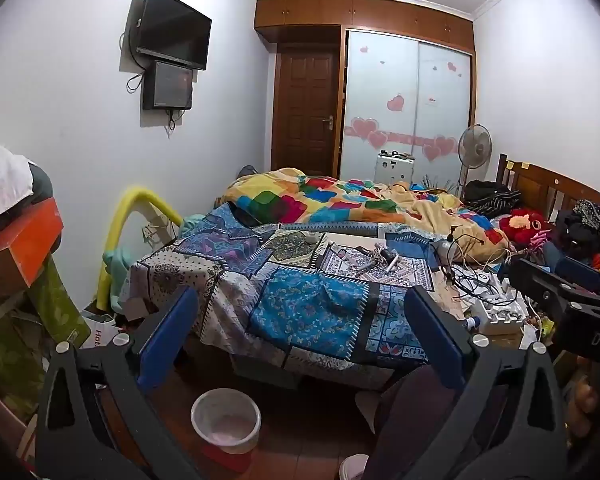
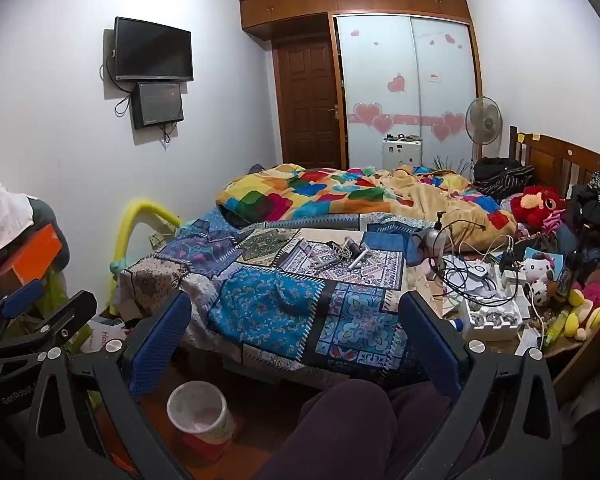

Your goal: Collect trash

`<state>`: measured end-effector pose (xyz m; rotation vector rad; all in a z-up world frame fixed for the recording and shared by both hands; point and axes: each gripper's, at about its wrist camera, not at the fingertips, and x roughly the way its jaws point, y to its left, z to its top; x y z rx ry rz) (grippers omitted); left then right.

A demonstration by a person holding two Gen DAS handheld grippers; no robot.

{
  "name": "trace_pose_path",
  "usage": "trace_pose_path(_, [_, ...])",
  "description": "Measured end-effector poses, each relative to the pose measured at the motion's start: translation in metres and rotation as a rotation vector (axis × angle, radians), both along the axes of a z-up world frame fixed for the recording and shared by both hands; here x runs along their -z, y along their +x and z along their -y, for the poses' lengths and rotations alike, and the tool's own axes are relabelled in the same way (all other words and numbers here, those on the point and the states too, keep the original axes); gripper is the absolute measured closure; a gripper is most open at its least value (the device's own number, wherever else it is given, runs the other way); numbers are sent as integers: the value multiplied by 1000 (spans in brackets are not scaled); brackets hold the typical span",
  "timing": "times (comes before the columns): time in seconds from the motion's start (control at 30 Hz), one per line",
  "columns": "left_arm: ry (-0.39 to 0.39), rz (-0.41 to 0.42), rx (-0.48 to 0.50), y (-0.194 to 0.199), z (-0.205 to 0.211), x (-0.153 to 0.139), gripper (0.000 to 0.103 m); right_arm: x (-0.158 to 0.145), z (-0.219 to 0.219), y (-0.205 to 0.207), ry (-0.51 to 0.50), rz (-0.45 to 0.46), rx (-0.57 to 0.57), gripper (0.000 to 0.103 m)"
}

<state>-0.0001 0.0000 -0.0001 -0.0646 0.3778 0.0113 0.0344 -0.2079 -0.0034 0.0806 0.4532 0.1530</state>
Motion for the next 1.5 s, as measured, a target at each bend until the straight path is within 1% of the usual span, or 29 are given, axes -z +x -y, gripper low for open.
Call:
trace_pose_path(0.33, [4, 6, -3, 0, 3, 3, 0, -1, 1, 0, 1, 1, -1, 0])
trace_pose_path(0.73, [4, 1, 1, 0, 2, 1, 0, -1, 2, -2, -1, 6, 0, 0])
trace_pose_path(0.8, [4, 0, 0, -2, 9, 0, 0, -2, 2, -3, -1, 7, 0, 0])
trace_pose_path(1.13, [4, -3, 1, -3, 12, -5, 0, -2, 2, -4, -2, 8, 0, 0])
trace_pose_path(1.2, [3, -6, 1, -1, 12, 1, 0, -3, 2, -4, -3, 10, 1, 0])
trace_pose_path(1.33, [-1, -4, 5, -3, 11, 5, 0, -9, 3, -4, -10, 12, 0, 0])
trace_pose_path(1.5, [-10, -14, 10, 3, 8, 3, 0, -9, 3, -1, -20, 14, 2, 0])
